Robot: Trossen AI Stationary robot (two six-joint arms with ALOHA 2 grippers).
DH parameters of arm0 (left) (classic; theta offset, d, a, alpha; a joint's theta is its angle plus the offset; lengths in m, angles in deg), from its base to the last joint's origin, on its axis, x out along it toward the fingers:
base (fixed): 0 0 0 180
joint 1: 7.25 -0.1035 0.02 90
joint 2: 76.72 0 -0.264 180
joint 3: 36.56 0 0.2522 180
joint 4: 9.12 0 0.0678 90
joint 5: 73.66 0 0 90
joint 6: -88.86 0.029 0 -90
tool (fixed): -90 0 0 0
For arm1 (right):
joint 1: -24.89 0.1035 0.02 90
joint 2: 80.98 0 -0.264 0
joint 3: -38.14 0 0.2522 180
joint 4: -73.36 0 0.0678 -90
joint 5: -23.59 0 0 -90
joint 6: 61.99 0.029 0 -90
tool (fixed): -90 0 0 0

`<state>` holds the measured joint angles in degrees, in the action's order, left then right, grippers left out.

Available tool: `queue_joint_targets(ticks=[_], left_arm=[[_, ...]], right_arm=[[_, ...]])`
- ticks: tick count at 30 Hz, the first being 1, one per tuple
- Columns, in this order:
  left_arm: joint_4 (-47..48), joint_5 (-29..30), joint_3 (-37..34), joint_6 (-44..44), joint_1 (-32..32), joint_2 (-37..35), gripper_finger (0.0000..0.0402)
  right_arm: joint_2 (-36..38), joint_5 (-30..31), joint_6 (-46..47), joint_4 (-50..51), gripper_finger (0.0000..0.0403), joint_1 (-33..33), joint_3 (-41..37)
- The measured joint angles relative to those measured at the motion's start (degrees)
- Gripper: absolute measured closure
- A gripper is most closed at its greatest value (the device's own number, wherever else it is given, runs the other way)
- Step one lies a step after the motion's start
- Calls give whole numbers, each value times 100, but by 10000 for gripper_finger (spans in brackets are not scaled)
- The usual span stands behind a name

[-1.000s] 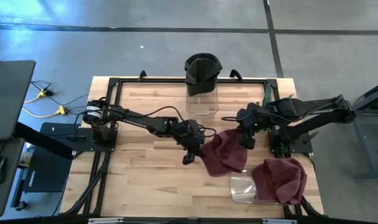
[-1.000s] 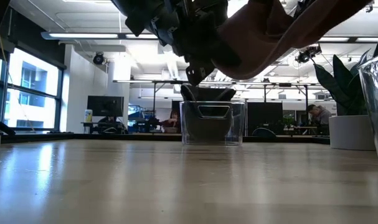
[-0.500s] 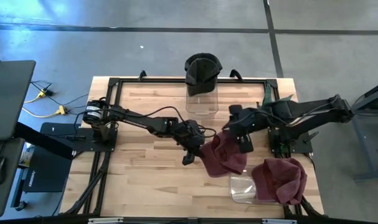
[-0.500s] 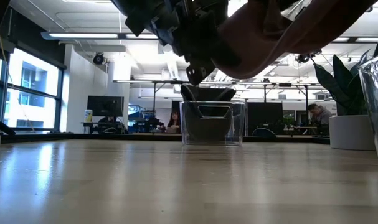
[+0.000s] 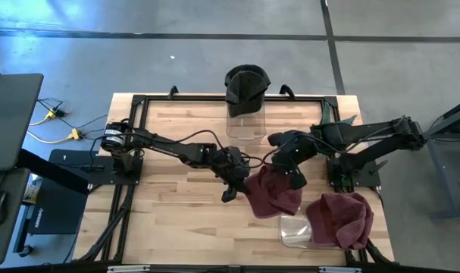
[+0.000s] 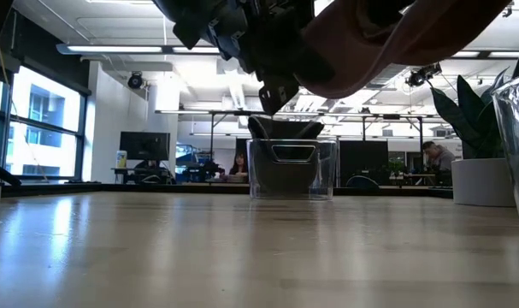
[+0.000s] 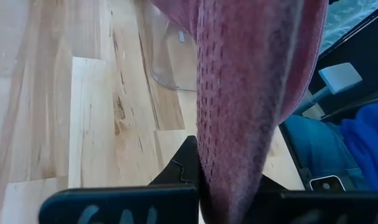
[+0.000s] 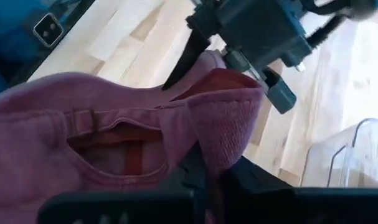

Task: Pick & Place hat
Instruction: Put the red cap into the bottom transparent bin

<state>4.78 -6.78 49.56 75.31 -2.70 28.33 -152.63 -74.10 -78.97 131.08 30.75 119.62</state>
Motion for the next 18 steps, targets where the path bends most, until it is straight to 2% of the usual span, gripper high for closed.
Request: queue_joint_targets(ticks=[8,13,18], left_arm=[[-28,7,0,-19,2,0,401],[-37,35,0,-21,-4,0,401],[-28,375,0,-15,-2,0,401]], right_arm=[[-39,179,902,-274,316,-1,0],[2,688,1859,-308,232,3,20],[65,675,2889,208,156,-1,479]])
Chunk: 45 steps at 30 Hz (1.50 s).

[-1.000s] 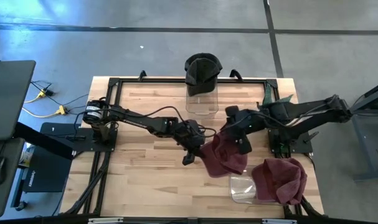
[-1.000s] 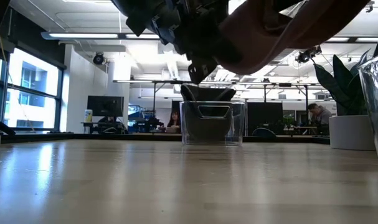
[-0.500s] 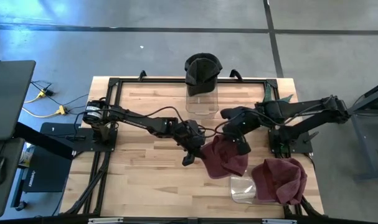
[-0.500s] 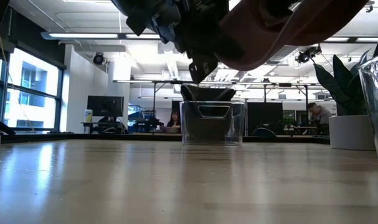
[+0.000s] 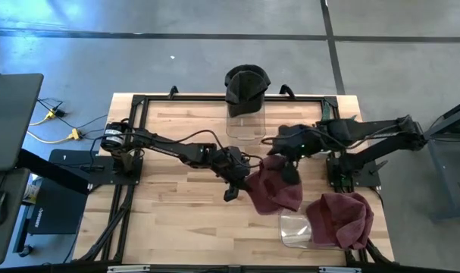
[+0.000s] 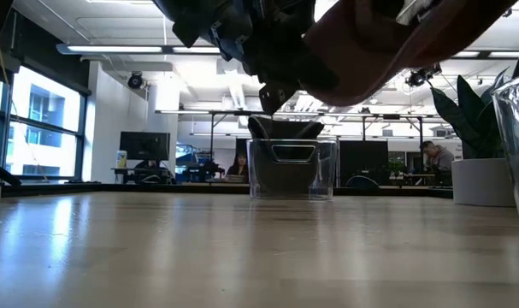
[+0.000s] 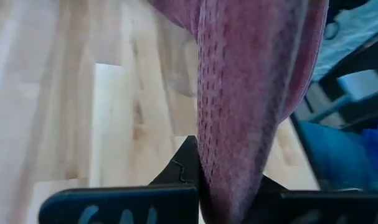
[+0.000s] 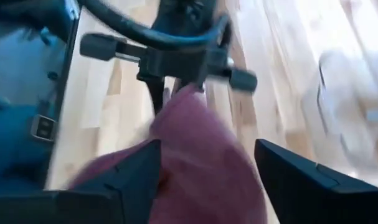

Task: Pick & Place hat
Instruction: Put the red cap into the bottom transparent bin

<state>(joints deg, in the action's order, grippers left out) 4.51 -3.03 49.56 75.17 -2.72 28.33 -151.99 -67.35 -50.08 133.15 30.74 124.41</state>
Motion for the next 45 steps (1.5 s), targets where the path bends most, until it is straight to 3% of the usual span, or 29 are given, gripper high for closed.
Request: queue_joint_targets(ticks=[9,14,20,25,27,31,39,45], left_arm=[[-17,336,0,-71,0,0,401],[-16,345,0,-450,0,0,401],[-32,324,0,-507,0,0,401],[-185,179,0,-756,0,0,401],[-222,88,0,-753,-2,0,401],[-231,-45,0,-755,-2,0,401],[-288,-114,-4,-801,0,-96,401],[-281,-110,-2,-918,-1,-105,401]], right_arm=[[226,407,2244,1595,140,287,357],[228,453,2156,1860,163,997,356],[141,822,2148,1883,260,1528,356],[-233,390,1953,2024,367,1656,354],[-342,472,1753,2070,393,1732,350],[-489,774,1617,2303,381,1838,350],[-903,-132,1491,2862,392,1931,350],[-828,648,1710,3246,395,2071,350]])
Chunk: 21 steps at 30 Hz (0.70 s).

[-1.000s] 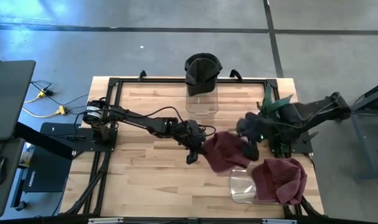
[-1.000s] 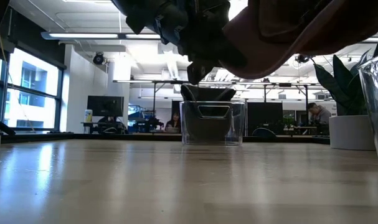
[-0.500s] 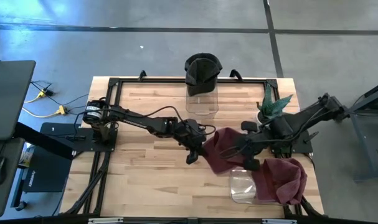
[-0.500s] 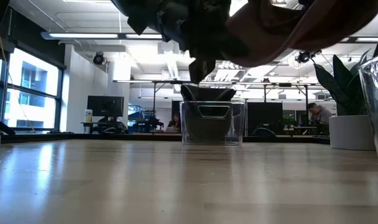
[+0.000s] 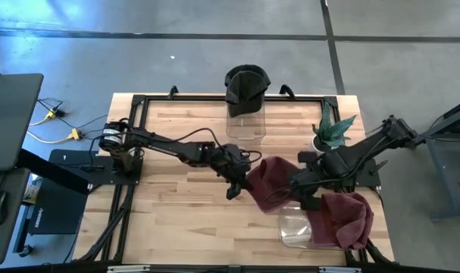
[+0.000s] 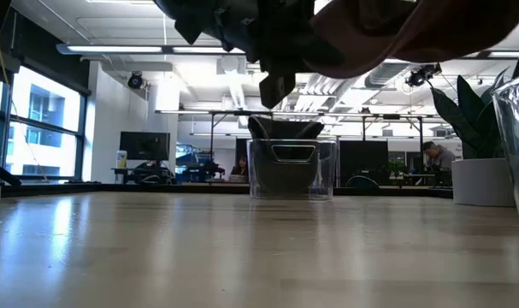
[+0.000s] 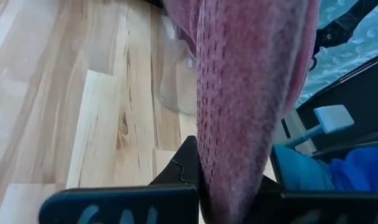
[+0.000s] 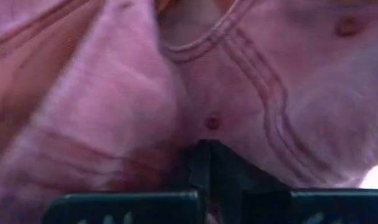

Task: Pick & Place hat
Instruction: Put the red cap into the bottom transparent bin

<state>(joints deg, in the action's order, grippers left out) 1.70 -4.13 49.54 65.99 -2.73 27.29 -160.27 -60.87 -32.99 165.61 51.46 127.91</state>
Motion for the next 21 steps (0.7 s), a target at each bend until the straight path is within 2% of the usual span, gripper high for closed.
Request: queue_joint_targets(ticks=[3,11,18,21], left_arm=[[1,-1,0,2,-3,0,401],[-15,-6,0,-11,1,0,401],[1,-7,0,-15,1,0,401],[5,-9,0,-13,1,0,401]], right_arm=[[98,311,83,-104,394,50,0],[110,240,396,-298,400,63,0],[141,1100,410,-204,401,103,341],[143,1693,125,-717,401,132,528]])
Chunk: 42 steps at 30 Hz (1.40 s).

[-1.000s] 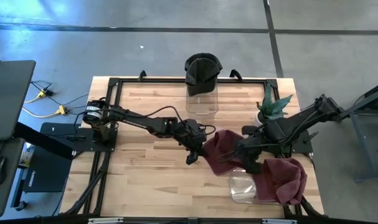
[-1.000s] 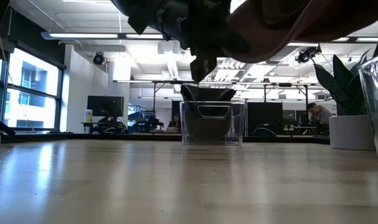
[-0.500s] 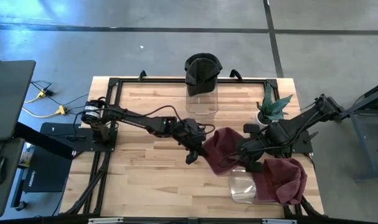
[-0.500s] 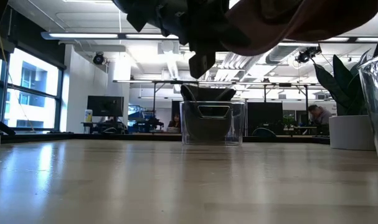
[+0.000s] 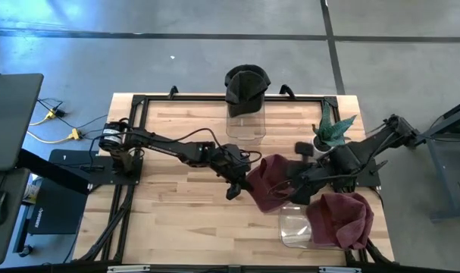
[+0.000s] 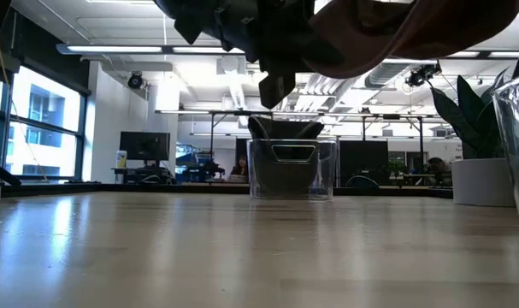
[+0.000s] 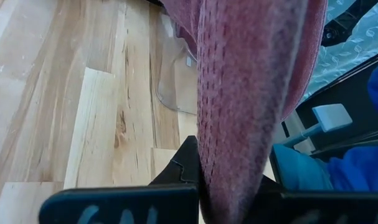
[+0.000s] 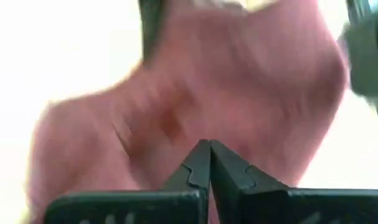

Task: Pick & Place hat
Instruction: Put the red cap into the bottom transparent bin

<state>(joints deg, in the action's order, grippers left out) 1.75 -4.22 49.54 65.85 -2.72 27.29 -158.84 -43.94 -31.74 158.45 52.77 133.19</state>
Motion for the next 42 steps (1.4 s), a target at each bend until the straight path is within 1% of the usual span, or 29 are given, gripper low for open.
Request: queue_joint_targets(ticks=[1,2,3,6,8,9,10,13,18,21,25,32,34,36,37,40,42], left_arm=[[0,0,0,-5,-1,0,401],[0,0,0,-23,0,0,401],[0,0,0,-52,-1,0,401],[-1,-2,0,-131,0,0,401],[0,0,0,-131,-1,0,401],[0,0,0,-133,-2,0,401],[0,0,0,-133,-1,0,401],[3,-7,0,-149,-2,0,401],[6,-14,2,-168,-8,0,401],[-11,-10,2,-165,-15,0,401],[-10,-120,2,-127,-3,0,401],[-2,-164,2,-120,4,-2,401],[-2,-164,2,-120,4,-2,401],[-1,-164,2,-120,2,-2,401],[0,-172,2,-120,2,-2,401],[2,-268,2,-33,2,-2,401],[3,-304,2,22,2,-2,401]], right_arm=[[2,103,-224,-337,399,0,24],[2,31,-463,-713,398,-3,23],[-1,-168,-722,-1093,398,-27,-14],[-119,-1321,-1623,-2365,400,-173,-279],[-309,-2043,-2066,-2988,401,-260,-479],[-433,-2209,-2204,-3102,401,-305,-532],[-564,-2235,-2279,-3081,401,-344,-544],[-819,-1974,-2278,-2695,402,-520,-544],[-876,-1605,-1695,-1832,401,-800,-537],[-820,-1612,-1624,-1717,402,-850,-535],[-697,-1672,-1884,-1937,399,-757,-475],[-307,-1648,-2510,-3075,401,-412,-391],[-207,-1623,-2575,-3232,399,-345,-391],[-73,-1394,-2423,-3229,399,-276,-391],[2,-1166,-2278,-3151,400,-240,-391],[313,-439,-1725,-2604,401,-124,-391],[537,-114,-1219,-2073,399,-71,-391]])
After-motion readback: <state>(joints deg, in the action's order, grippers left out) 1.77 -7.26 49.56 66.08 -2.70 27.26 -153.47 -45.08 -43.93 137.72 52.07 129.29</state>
